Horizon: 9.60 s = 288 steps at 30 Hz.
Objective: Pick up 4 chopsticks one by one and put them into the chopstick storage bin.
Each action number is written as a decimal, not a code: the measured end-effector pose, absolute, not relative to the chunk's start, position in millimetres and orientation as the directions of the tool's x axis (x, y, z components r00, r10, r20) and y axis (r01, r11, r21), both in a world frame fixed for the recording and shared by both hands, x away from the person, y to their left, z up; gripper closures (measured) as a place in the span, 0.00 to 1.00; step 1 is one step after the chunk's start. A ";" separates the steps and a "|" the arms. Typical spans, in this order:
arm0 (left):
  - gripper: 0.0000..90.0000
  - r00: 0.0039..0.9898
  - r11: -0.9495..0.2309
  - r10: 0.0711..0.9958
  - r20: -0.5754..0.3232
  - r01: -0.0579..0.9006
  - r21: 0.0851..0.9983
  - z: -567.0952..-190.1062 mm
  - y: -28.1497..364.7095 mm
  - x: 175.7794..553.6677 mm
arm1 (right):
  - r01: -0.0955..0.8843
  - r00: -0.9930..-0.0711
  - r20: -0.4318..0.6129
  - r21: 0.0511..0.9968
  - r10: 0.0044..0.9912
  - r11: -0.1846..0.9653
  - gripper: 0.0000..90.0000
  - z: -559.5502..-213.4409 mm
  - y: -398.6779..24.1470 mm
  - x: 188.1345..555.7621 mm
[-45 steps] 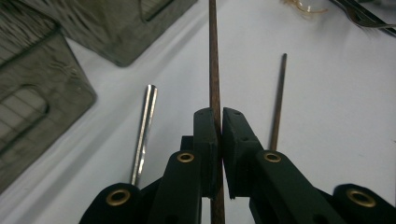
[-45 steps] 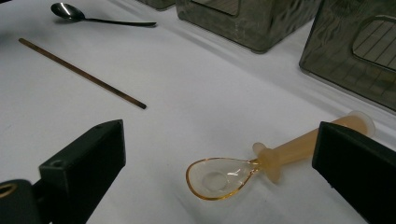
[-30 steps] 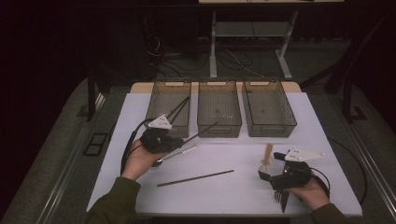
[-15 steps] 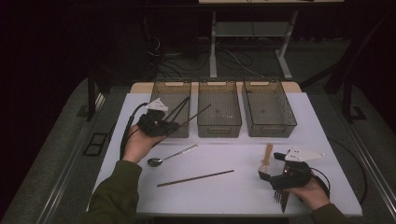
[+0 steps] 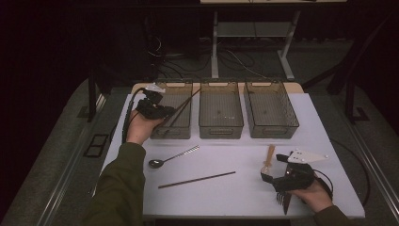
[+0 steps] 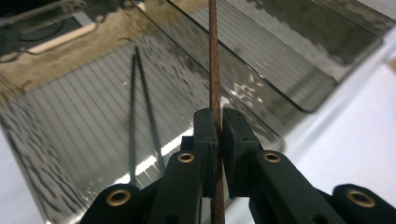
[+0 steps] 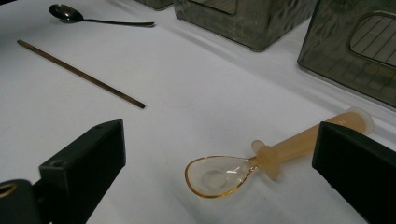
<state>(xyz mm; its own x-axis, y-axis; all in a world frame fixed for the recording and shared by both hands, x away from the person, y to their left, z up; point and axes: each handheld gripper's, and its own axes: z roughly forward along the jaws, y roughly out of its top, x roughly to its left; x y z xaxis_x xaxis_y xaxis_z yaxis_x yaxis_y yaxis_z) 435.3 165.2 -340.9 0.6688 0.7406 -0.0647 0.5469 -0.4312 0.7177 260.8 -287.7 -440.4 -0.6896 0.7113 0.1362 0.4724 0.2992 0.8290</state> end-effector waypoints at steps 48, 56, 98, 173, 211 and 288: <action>0.45 0.649 -0.411 0.757 -0.070 0.557 0.722 -354.5 166.3 462.2 | 0.468 -0.697 0.135 0.829 0.704 0.304 0.03 -440.2 -285.8 259.1; 0.36 0.727 -0.451 0.684 -0.060 0.486 0.748 -346.7 154.7 431.8 | 0.468 -0.695 0.131 0.829 0.707 0.306 0.03 -440.2 -285.6 259.2; 0.41 0.902 -0.525 0.402 -0.155 0.366 0.769 -424.1 121.0 284.9 | 0.466 -0.695 0.123 0.827 0.708 0.314 0.03 -440.4 -285.1 256.9; 0.96 0.886 -0.611 0.432 -0.170 0.426 0.667 -420.1 127.7 295.1 | 0.462 -0.703 0.116 0.824 0.702 0.327 0.03 -440.5 -283.9 255.1; 0.96 0.819 -0.457 0.560 -0.122 0.428 0.780 -371.8 167.6 317.6 | 0.466 -0.704 0.119 0.822 0.700 0.328 0.03 -441.4 -283.2 255.7; 0.63 0.537 -0.330 0.843 -0.023 0.552 0.766 -383.7 170.0 479.9 | 0.470 -0.709 0.140 0.824 0.691 0.316 0.03 -442.1 -281.7 254.5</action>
